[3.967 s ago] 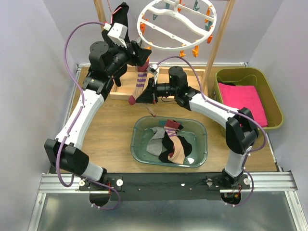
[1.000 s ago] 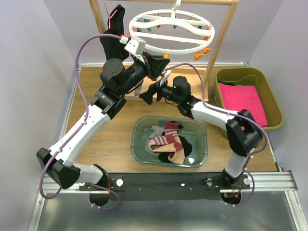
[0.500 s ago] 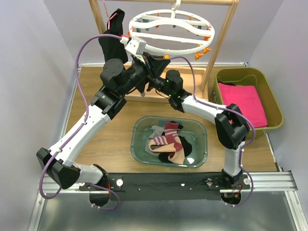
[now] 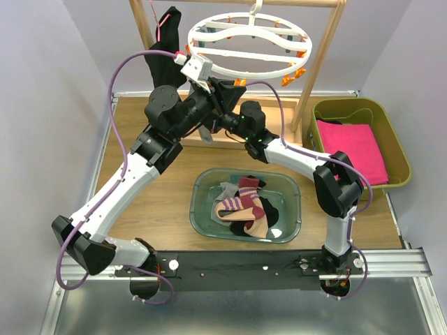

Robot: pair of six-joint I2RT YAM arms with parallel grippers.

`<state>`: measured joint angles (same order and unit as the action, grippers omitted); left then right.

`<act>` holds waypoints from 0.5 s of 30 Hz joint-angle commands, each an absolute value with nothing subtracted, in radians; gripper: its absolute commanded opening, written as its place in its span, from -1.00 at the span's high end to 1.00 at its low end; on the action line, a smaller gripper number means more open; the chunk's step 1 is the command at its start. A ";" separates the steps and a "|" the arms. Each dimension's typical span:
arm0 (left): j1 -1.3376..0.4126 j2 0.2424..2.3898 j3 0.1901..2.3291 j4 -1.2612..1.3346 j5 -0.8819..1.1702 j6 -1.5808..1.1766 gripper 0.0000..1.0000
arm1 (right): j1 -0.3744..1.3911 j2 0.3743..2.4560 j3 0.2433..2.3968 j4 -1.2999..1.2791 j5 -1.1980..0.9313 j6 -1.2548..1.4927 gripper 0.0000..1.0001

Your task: Remove the socks clipped to the hanger

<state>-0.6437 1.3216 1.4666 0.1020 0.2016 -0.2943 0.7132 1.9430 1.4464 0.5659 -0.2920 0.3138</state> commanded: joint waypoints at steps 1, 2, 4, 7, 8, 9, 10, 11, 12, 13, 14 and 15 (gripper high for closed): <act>-0.661 1.260 1.479 0.022 0.181 -0.221 -0.11 | 0.719 1.873 1.453 0.496 -0.379 0.344 0.99; -0.660 1.255 1.482 0.014 0.173 -0.215 -0.18 | 0.719 1.868 1.460 0.476 -0.412 0.347 0.99; -0.649 1.240 1.494 0.002 0.179 -0.198 -0.32 | 0.719 1.864 1.474 0.448 -0.436 0.348 0.99; -0.617 1.227 1.519 -0.052 0.230 -0.189 -0.43 | 0.719 1.856 1.494 0.400 -0.460 0.348 0.99; -0.591 1.224 1.526 -0.064 0.236 -0.189 -0.43 | 0.719 1.856 1.497 0.381 -0.468 0.347 0.99; -0.574 1.220 1.531 -0.083 0.238 -0.195 -0.43 | 0.719 1.855 1.505 0.373 -0.471 0.347 0.99; -0.551 1.207 1.529 -0.086 0.235 -0.212 -0.43 | 0.719 1.856 1.509 0.364 -0.474 0.344 0.99; -0.525 1.203 1.529 -0.089 0.236 -0.222 -0.42 | 0.719 1.855 1.512 0.348 -0.482 0.339 0.99; -0.467 1.200 1.526 -0.089 0.256 -0.235 -0.40 | 0.718 1.856 1.514 0.344 -0.485 0.336 0.99; -0.442 1.201 1.526 -0.087 0.271 -0.247 -0.34 | 0.719 1.855 1.509 0.342 -0.485 0.336 0.99; -0.424 1.209 1.528 -0.089 0.279 -0.262 -0.30 | 0.719 1.850 1.506 0.341 -0.482 0.336 0.99; -0.408 1.218 1.535 -0.098 0.281 -0.262 -0.27 | 0.719 1.848 1.503 0.339 -0.480 0.336 0.99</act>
